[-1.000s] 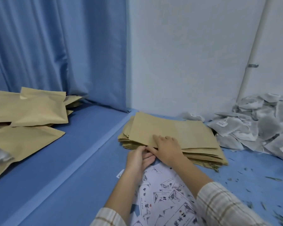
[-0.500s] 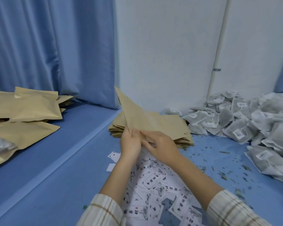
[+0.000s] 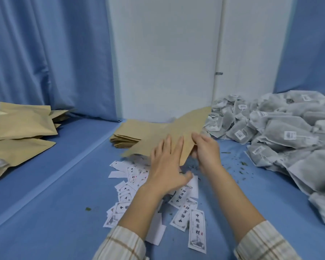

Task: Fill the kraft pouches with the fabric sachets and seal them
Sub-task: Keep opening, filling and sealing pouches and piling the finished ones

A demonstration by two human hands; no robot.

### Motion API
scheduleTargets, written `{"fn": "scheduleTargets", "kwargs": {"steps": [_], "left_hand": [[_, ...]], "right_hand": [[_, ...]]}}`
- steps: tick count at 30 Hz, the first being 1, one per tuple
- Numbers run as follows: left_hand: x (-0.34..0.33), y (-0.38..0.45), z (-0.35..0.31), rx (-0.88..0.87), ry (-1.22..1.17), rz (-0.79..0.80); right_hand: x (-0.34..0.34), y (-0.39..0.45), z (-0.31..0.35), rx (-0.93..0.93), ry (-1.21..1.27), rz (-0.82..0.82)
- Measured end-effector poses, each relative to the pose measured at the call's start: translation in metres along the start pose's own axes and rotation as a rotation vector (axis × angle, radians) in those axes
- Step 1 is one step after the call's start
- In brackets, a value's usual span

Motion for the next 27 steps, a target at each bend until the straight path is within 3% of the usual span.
{"fn": "scheduleTargets", "kwargs": {"steps": [3,8,17,22,27], "left_hand": [[-0.022,0.004,-0.021,0.091,-0.260,0.177],[-0.047,0.022,-0.038,0.271,-0.534,0.015],[-0.074,0.040,-0.048,0.480,-0.646,-0.062],[-0.071,0.044,-0.041,0.500,-0.815,-0.119],[-0.065,0.046,-0.039,0.473,-0.719,-0.213]], "right_hand": [[0.030,-0.001,-0.021,-0.135,0.024,0.038],[0.059,0.003,-0.044,-0.231,-0.006,0.049],[0.076,0.010,-0.060,-0.384,0.126,0.018],[0.077,0.013,-0.065,-0.341,0.131,0.004],[0.070,0.011,-0.066,-0.255,0.051,0.075]]}}
Point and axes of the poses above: each hand's wrist, its own y-axis towards the middle knuckle, its own x-axis out of the back of the hand, z = x × y, the point moved 1 cm from there along y, towards the middle knuckle, and after that the axes turned 3 degrees about -y, right-handed, at the moved point
